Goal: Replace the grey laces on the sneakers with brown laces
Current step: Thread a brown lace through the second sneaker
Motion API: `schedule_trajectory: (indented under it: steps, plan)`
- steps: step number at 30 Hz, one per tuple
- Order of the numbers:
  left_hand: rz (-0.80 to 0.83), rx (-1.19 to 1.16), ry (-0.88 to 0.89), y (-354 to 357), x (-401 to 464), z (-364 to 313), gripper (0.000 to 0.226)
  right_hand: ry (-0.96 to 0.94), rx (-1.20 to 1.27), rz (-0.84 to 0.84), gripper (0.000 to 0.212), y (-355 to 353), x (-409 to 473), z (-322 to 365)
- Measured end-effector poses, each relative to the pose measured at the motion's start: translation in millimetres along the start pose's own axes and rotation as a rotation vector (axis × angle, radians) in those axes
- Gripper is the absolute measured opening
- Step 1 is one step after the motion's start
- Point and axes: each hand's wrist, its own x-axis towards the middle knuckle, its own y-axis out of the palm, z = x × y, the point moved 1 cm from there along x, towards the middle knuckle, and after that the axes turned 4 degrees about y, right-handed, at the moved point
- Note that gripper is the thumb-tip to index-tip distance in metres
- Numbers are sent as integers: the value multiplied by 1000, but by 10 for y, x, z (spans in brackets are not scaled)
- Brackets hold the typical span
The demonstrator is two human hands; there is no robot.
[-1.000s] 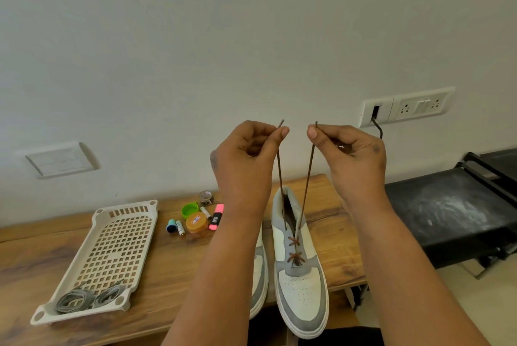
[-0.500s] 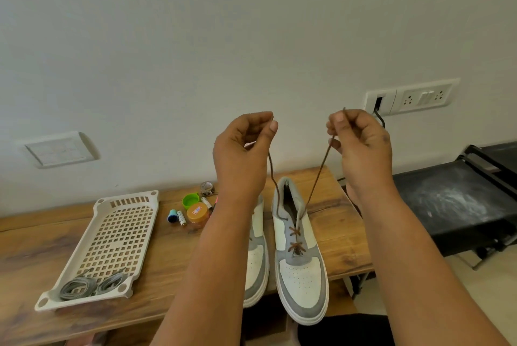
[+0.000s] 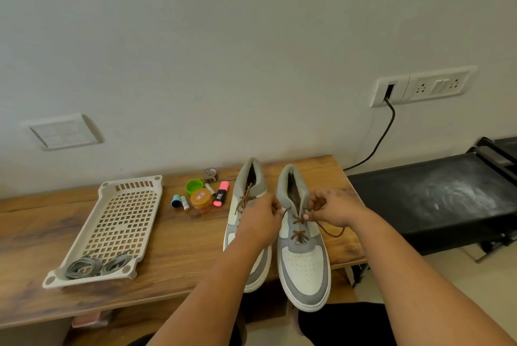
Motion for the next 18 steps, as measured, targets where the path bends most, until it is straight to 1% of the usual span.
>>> schedule_trajectory:
  steps: [3, 5, 8, 10, 11, 13, 14, 16, 17, 18]
  plan:
    - [-30, -39, -23, 109, 40, 19, 4, -30, 24, -1, 20, 4, 21, -12]
    - [-27, -180, -89, 195, 74, 25, 9, -40, 34, -4, 15, 11, 34, -33]
    - [-4, -477, -247, 312, 112, 47, 24, -40, 47, -24, 10, -7, 54, -63]
    - [-35, -478, -252, 344, 124, 61, 27, -31, 78, -26, 11, -14, 83, -87]
    - [-62, -453, -233, 343, 127, 66, 25, -27, 83, -25, 11, -13, 94, -89]
    - [-100, -433, -127, 293, 106, 38, 19, -25, 55, -28, 14, -12, 106, -82]
    - [-91, -392, -41, 267, 102, 35, 25, -26, 42, -30, 16, -11, 107, -73]
    - [-10, -178, 158, 258, 114, 42, 40, -25, 30, -32, 20, -15, 101, -53]
    - [40, -76, 218, 270, 122, 47, 41, -23, 17, -32, 22, -17, 100, -46]
    - [87, -17, 238, 287, 128, 51, 40, -24, -5, -34, 23, -16, 96, -36]
